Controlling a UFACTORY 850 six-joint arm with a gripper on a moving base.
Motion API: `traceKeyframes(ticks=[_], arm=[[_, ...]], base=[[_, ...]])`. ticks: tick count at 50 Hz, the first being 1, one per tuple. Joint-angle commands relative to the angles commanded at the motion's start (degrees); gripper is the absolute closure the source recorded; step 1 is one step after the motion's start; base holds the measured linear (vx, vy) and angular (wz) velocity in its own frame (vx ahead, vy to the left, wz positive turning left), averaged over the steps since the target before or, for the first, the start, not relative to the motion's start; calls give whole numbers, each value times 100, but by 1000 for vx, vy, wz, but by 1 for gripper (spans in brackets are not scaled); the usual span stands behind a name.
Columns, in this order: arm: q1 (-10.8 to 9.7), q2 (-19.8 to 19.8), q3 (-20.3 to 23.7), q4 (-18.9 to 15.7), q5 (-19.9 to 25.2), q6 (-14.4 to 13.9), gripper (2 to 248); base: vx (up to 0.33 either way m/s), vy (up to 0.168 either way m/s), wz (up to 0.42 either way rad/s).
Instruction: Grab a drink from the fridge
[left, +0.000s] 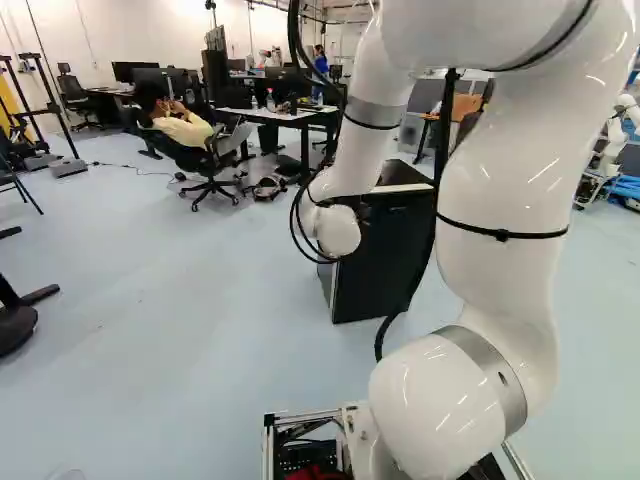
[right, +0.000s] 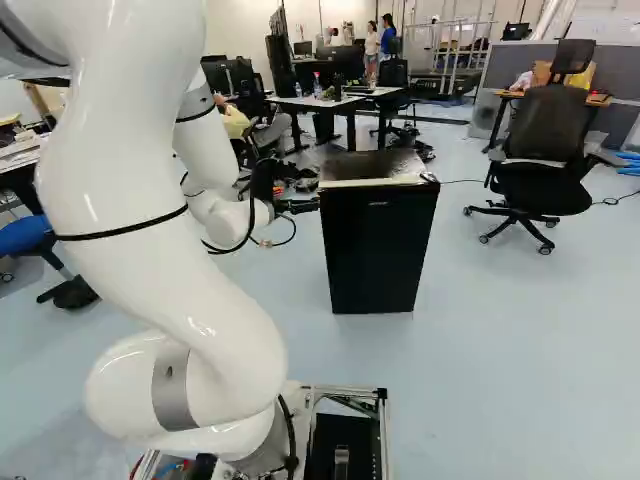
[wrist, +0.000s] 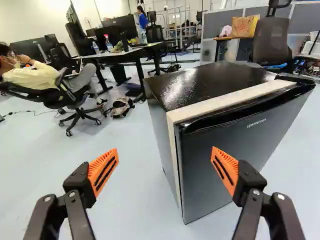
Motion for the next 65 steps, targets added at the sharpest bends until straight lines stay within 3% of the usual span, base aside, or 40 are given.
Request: traceKeyframes(ticks=[65], arm=[[312,-1797,-1240,2567,1092,0,3]], base=[[0,0,0]])
